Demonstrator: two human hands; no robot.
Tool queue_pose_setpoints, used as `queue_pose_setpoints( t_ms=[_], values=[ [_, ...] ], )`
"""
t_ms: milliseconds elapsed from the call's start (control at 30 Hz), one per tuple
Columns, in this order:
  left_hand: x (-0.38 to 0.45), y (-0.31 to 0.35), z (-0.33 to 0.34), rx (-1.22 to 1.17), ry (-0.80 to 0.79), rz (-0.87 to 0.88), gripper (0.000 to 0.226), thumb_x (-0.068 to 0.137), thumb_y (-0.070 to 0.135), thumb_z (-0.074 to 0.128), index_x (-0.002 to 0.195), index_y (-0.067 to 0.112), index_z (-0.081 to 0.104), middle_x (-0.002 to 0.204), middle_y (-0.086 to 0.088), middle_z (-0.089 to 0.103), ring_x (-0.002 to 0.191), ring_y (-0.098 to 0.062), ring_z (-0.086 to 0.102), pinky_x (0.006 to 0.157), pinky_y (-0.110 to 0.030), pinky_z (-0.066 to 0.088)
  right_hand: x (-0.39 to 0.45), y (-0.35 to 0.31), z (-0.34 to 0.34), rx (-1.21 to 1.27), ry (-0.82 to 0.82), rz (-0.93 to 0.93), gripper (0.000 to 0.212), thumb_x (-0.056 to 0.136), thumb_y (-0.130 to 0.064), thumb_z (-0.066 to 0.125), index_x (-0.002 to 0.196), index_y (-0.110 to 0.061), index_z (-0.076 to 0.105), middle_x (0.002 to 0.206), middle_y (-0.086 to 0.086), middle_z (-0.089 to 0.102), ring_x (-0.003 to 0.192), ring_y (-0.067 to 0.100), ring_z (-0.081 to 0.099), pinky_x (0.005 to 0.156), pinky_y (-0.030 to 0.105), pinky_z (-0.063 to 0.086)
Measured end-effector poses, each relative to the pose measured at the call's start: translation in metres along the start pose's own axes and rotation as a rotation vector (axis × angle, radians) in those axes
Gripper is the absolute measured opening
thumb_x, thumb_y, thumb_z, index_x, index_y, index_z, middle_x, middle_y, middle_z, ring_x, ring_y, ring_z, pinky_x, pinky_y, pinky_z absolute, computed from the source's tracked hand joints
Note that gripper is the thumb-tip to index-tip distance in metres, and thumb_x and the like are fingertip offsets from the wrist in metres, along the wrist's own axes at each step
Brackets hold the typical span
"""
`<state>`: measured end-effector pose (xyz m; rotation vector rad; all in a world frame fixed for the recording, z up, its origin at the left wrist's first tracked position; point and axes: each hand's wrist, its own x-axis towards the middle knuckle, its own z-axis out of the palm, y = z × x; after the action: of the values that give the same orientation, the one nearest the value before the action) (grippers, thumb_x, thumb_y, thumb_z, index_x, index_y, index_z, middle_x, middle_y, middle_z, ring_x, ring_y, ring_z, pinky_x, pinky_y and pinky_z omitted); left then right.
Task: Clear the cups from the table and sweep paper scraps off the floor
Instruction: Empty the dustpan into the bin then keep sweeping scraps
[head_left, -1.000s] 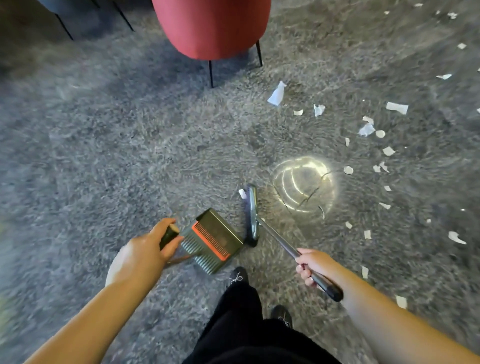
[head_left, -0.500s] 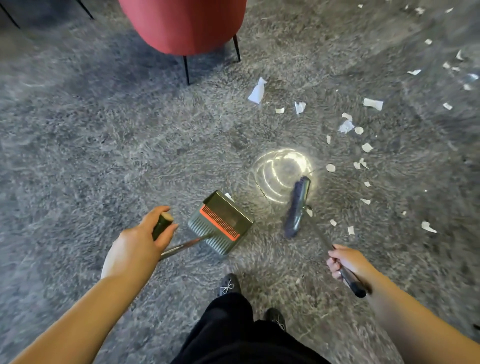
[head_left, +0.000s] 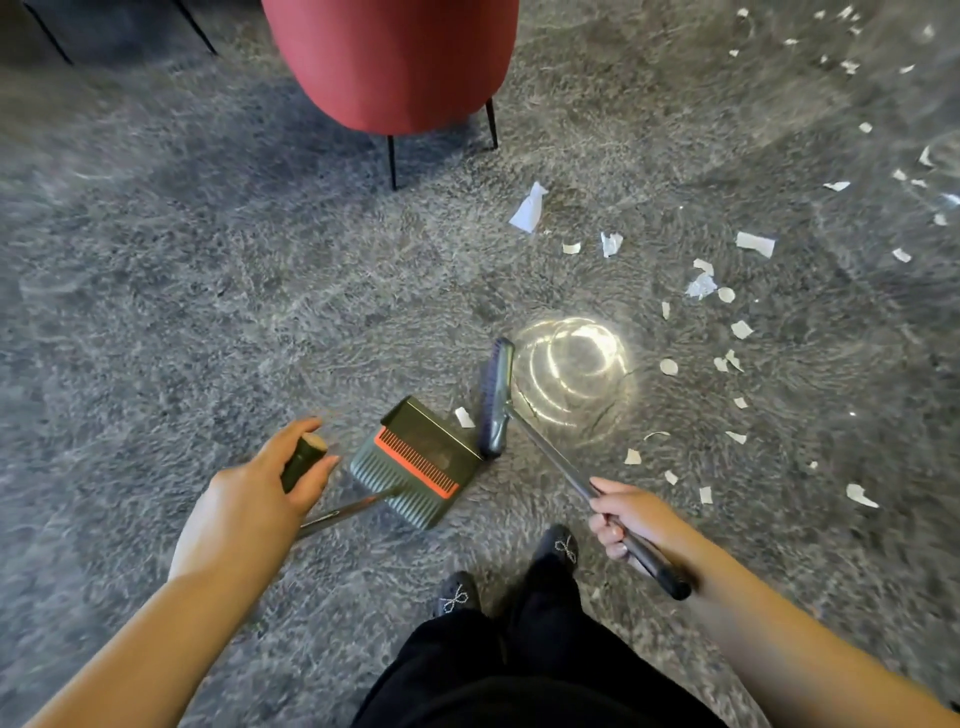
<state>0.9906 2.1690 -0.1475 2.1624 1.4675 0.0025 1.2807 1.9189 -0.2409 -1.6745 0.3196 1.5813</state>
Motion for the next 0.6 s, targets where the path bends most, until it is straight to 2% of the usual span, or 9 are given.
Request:
queue_pose_setpoints(
  t_ms=[133,333,400,467,600],
  values=[
    [-0.009,-0.004,-0.004,-0.055,0.023,-0.078,0.042,0.084,0.056,0.060,0.123,0.055,0.044,0.078,0.012,0.065,0.062,-0.008,0.060,0.056,-0.034,0.055,0.034,-0.031,0.023,-0.148,-0.075,0.032,0.061,0.097,0.000,0.037,0.151,-0.022,0.021,0.059,0.004,0.040,0.037,0.009,0.034,0.034,0.018,0.028],
    [-0.014,0.011,-0.001,-0.049,0.009,-0.173,0.039,0.086,0.049,0.063,0.121,0.056,0.048,0.077,0.018,0.063,0.055,-0.008,0.060,0.044,-0.028,0.045,0.075,-0.066,0.036,-0.239,-0.152,0.084,0.053,0.098,-0.001,0.034,0.148,-0.019,0.028,0.062,0.002,0.036,0.036,0.004,0.033,0.032,0.017,0.025],
    [-0.010,0.020,0.002,-0.050,0.015,-0.200,0.039,0.087,0.047,0.063,0.124,0.053,0.051,0.078,0.018,0.063,0.059,-0.007,0.061,0.048,-0.030,0.049,0.084,-0.073,0.032,-0.247,-0.137,0.100,0.055,0.099,-0.001,0.034,0.149,-0.022,0.026,0.063,0.003,0.036,0.034,0.005,0.033,0.032,0.016,0.025],
    [-0.005,0.029,0.006,-0.046,0.016,-0.222,0.041,0.087,0.047,0.063,0.126,0.049,0.052,0.082,0.010,0.067,0.062,-0.010,0.062,0.052,-0.032,0.053,0.088,-0.078,0.021,-0.244,-0.115,0.108,0.058,0.098,0.000,0.035,0.150,-0.024,0.023,0.062,0.005,0.036,0.033,0.006,0.033,0.032,0.015,0.026],
    [0.009,0.054,0.018,0.004,-0.017,-0.222,0.041,0.088,0.050,0.060,0.128,0.049,0.050,0.083,0.008,0.067,0.062,-0.010,0.061,0.052,-0.030,0.050,0.086,-0.081,-0.022,-0.177,-0.059,0.136,0.058,0.099,0.000,0.034,0.150,-0.025,0.023,0.059,0.006,0.037,0.031,0.007,0.034,0.031,0.015,0.027]
  ],
)
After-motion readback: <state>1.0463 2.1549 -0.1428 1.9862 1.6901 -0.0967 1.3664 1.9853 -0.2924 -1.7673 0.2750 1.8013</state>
